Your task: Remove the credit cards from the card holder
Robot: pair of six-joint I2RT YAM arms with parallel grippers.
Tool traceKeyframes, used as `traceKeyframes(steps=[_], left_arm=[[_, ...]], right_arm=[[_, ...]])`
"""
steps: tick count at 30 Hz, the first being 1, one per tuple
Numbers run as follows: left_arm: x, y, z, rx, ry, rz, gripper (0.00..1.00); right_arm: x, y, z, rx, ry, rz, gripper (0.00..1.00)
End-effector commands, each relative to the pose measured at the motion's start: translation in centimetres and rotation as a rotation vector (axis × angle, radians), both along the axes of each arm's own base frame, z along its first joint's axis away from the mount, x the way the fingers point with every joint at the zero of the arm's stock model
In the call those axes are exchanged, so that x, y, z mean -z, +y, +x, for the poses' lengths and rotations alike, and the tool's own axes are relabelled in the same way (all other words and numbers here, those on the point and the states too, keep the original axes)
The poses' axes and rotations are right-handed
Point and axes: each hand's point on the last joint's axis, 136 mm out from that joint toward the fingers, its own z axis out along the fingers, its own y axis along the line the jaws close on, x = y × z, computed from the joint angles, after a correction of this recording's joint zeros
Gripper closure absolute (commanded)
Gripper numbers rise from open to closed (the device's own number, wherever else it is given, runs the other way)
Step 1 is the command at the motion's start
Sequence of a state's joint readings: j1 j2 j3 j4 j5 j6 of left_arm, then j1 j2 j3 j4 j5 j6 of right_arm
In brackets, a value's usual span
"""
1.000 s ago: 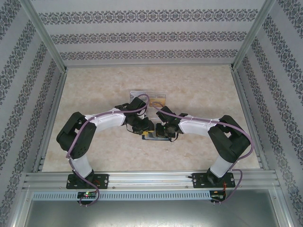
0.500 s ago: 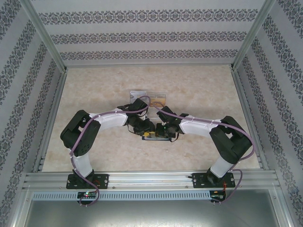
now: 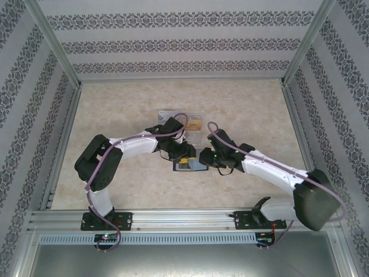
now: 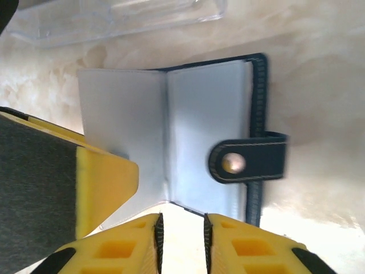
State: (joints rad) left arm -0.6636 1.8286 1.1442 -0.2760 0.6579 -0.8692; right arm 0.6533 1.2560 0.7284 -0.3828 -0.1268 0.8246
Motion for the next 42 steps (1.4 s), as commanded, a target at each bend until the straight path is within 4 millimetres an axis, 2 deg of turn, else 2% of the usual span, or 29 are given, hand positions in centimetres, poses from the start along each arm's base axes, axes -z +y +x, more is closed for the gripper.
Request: traceKeyframes(steps=[1,7,12,14,16,19,22,24,27,29,32,37,42], left_arm=[[-1.0,-2.6,0.5,0.043,-0.037,-0.06,0.57],[0.7,-3.9,1.0,0.04,-0.003,-0.047,0.5],[2.4,-3.5,1.2,0.038,0.016,0.013,0.5],[2.2,-3.4,1.4,0.037,0.006,0.019,0.5],[1.0,-3.1,1.7,0.039,-0.029,0.023,0.49],[-1.1,-1.9,2.5,0.013,-0.079,0.023,0.47],[-2.5,0.1,3.1,-0.038,-0.105,0.017,0.46],[-3.0,1.7,3.5,-0.08,-0.115,0.013,0.46],[-2.7,4.5,3.6,-0.138,-0.116,0.044,0.46],[-2.1,5.9,3.3,-0.16,-0.104,0.062,0.46],[-1.1,6.7,2.6,-0.167,-0.086,0.083,0.49],[0.3,7.0,2.3,-0.163,-0.069,0.104,0.59],[1.4,6.7,2.3,-0.15,-0.045,0.11,0.67]], right_arm=[[-0.1,-2.7,-0.4,0.078,-0.021,-0.033,0.7],[-1.1,-4.1,-0.6,0.114,-0.053,-0.009,0.67],[-1.5,-4.2,-0.4,0.111,-0.059,0.0,0.66],[-1.6,-3.9,-0.3,0.103,-0.055,0.005,0.65],[-1.8,-3.4,-0.1,0.089,-0.05,0.017,0.65],[-2.1,-2.1,0.2,0.056,-0.051,0.06,0.65],[-2.6,-0.3,0.6,0.003,-0.052,0.13,0.65],[-3.0,0.7,0.9,-0.026,-0.053,0.16,0.65],[-3.1,1.8,1.2,-0.051,-0.048,0.164,0.65],[-2.7,2.7,1.4,-0.069,-0.03,0.164,0.65],[-1.6,4.2,1.7,-0.095,0.014,0.171,0.7],[0.8,5.7,2.2,-0.105,0.09,0.186,0.75],[2.6,5.8,2.6,-0.097,0.127,0.159,0.77]])
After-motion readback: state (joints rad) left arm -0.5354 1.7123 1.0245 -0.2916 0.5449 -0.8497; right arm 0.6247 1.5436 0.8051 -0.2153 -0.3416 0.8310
